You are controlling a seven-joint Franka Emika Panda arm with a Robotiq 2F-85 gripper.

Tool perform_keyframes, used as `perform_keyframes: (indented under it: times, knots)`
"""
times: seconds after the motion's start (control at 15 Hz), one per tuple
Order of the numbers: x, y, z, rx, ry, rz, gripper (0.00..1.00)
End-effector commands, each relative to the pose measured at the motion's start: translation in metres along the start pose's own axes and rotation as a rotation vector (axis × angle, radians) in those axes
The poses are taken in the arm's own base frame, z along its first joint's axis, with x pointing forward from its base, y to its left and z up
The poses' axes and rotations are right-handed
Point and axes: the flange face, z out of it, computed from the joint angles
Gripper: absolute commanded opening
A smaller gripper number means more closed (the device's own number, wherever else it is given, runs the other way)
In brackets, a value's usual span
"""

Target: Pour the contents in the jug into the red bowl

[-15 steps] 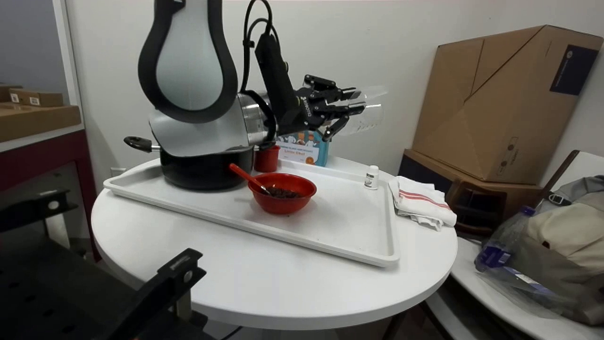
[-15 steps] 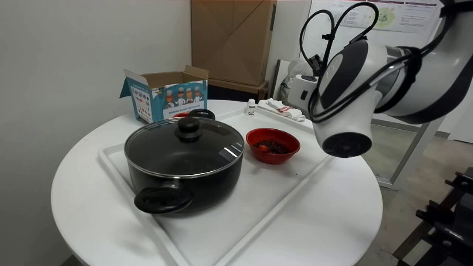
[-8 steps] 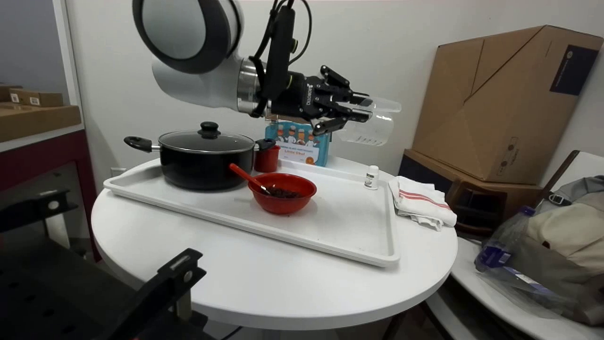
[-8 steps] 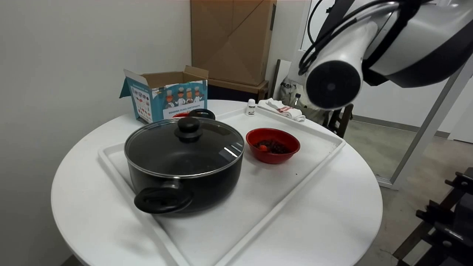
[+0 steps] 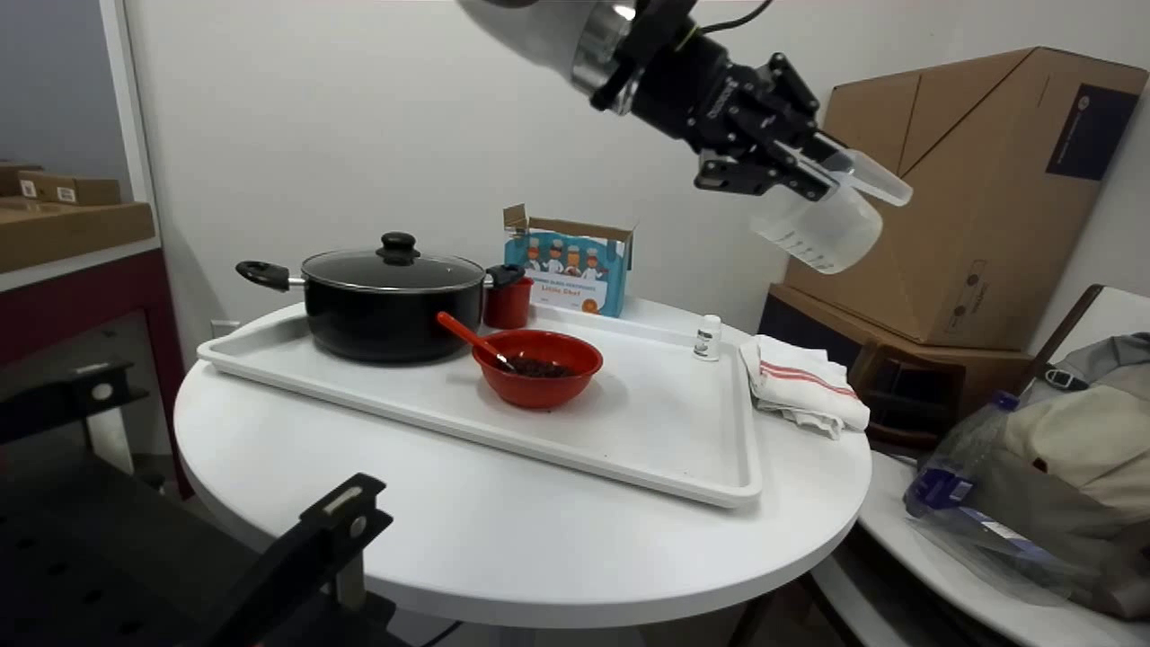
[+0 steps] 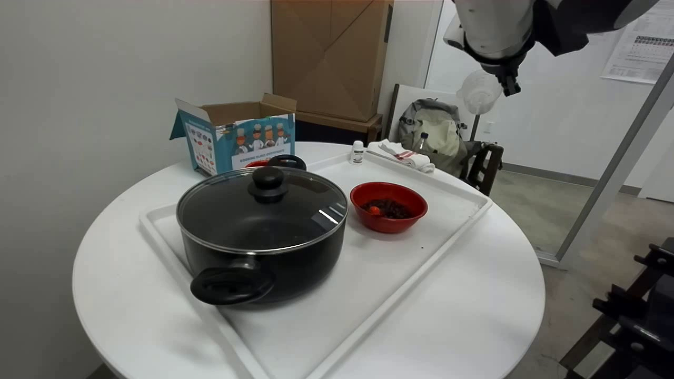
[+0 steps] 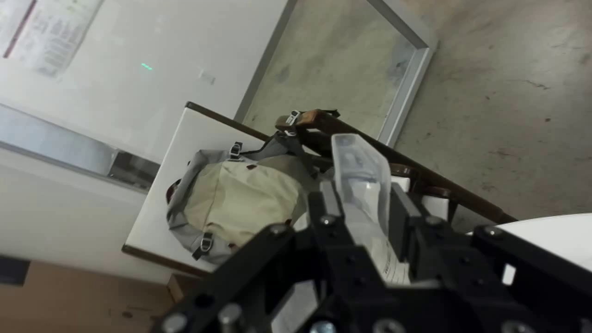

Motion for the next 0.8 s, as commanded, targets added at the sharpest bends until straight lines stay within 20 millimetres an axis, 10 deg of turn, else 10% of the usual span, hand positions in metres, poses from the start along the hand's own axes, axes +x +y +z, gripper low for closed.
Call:
perform_keyframes:
  times: [0.0,0.33,0.73]
  knots:
    - [-0.018,0.027,0.042,0.188,-0.030,0.062,0.09]
    - [-0.019,0.016,0.087,0.481,-0.133,0.137,0.09]
    - [0.009,0.012,0.091,0.866,-0.157,0.215,0.09]
